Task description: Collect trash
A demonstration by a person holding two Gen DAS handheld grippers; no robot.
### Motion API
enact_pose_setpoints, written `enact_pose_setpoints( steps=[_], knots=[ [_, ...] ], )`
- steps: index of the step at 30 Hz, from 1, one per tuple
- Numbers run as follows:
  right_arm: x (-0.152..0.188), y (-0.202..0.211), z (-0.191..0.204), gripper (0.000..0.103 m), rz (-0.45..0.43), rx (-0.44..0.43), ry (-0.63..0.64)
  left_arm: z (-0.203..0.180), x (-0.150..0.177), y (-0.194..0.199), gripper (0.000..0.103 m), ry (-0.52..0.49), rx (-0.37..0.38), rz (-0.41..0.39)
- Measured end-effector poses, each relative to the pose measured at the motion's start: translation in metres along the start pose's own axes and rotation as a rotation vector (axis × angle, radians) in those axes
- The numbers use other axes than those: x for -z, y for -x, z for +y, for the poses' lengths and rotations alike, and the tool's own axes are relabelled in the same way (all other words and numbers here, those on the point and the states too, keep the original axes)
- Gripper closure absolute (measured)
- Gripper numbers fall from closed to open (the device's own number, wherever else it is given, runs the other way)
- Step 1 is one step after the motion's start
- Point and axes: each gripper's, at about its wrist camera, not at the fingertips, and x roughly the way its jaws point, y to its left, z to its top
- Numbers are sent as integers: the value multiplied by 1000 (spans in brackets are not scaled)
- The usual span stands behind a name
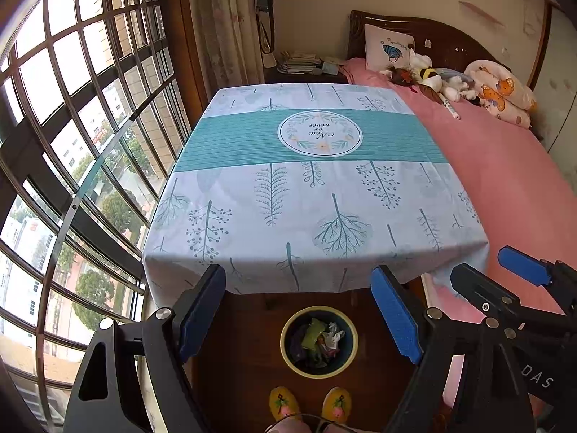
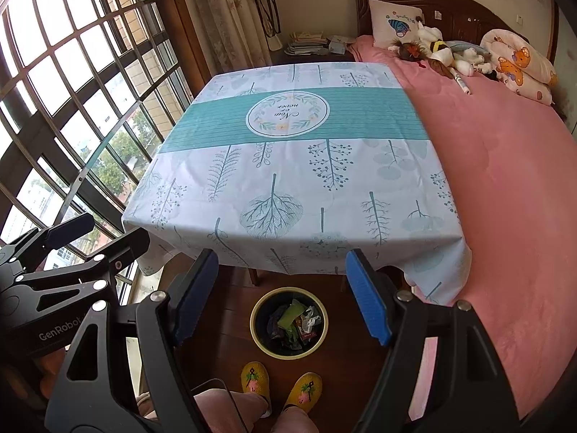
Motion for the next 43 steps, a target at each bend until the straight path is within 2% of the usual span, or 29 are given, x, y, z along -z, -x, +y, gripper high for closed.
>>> enact_pose_setpoints(
  steps=[43],
  knots=[
    [2,-28,-7,32,44,-32,-18,0,-1,-31,19,2,-16,55]
  ],
)
